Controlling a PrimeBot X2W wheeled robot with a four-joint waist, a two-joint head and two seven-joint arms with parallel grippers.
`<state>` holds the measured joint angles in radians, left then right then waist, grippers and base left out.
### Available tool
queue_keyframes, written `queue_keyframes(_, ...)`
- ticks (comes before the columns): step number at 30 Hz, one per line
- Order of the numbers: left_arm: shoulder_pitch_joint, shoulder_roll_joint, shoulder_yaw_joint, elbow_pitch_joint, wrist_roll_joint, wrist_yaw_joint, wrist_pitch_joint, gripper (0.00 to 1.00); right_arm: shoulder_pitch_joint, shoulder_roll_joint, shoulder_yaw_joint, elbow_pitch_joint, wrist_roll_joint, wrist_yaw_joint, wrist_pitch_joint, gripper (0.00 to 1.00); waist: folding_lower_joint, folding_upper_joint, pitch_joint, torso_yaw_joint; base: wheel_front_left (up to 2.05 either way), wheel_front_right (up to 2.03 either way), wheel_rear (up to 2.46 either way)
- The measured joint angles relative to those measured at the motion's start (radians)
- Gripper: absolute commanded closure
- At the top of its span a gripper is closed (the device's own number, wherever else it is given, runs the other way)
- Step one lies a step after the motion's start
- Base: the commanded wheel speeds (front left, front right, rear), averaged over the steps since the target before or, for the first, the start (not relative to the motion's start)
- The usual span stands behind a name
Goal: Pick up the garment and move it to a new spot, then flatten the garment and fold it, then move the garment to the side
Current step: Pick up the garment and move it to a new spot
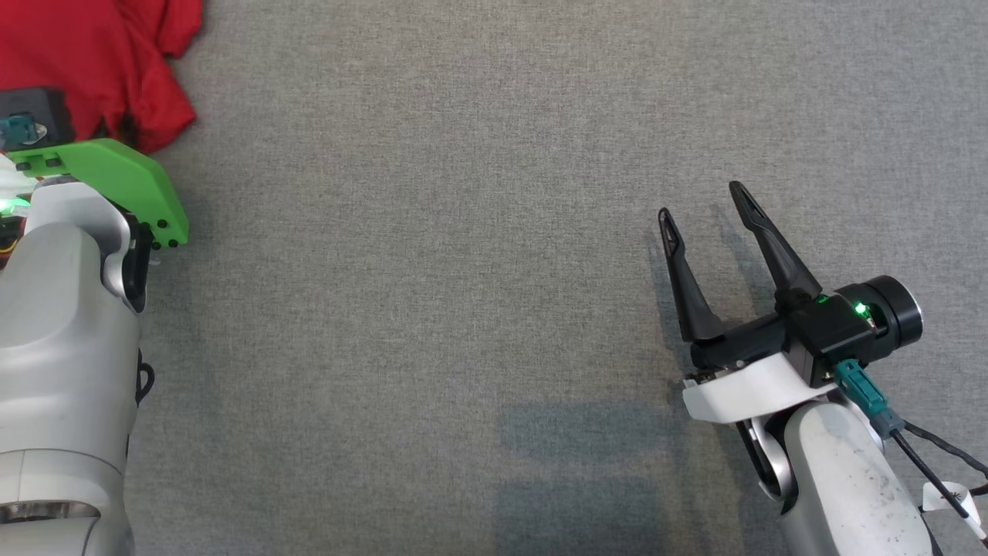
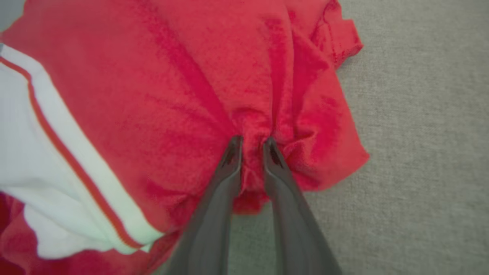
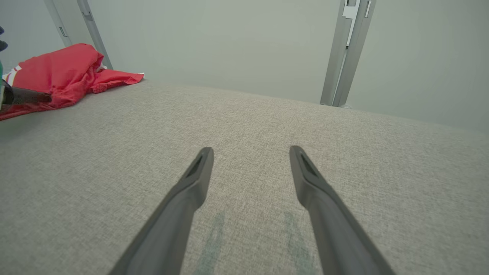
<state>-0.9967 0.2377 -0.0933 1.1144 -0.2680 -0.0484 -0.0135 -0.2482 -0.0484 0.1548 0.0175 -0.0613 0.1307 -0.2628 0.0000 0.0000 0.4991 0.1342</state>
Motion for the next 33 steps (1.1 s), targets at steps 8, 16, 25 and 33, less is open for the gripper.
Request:
queue_keyframes(8, -0.013, 0.026, -0.001, 0.01, -0.006, -0.006, -0.091, 1.0, 0.004, 0.0, -0.01, 0.0, 0.009, 0.0, 0.0, 0.0, 0.0, 0.0, -0.036, 0.003, 0.0, 0.0, 0.0)
queue_keyframes(16, -0.057, 0.059, -0.013, -0.043, -0.024, -0.043, -0.144, 1.0, 0.027, 0.0, -0.012, 0.009, 0.042, 0.0, 0.0, 0.0, 0.0, 0.0, -0.111, 0.01, 0.0, 0.0, 0.0)
queue_keyframes(25, -0.075, 0.072, -0.07, -0.189, -0.019, -0.067, -0.146, 1.0, 0.056, 0.0, -0.025, 0.015, 0.07, 0.0, 0.0, 0.0, 0.0, 0.0, -0.196, 0.005, 0.0, 0.0, 0.0)
queue_keyframes(33, -0.051, 0.027, -0.166, -0.457, -0.013, -0.076, -0.058, 1.0, 0.085, 0.0, -0.051, 0.018, 0.114, 0.0, 0.0, 0.0, 0.0, 0.0, -0.267, -0.042, 0.0, 0.0, 0.0)
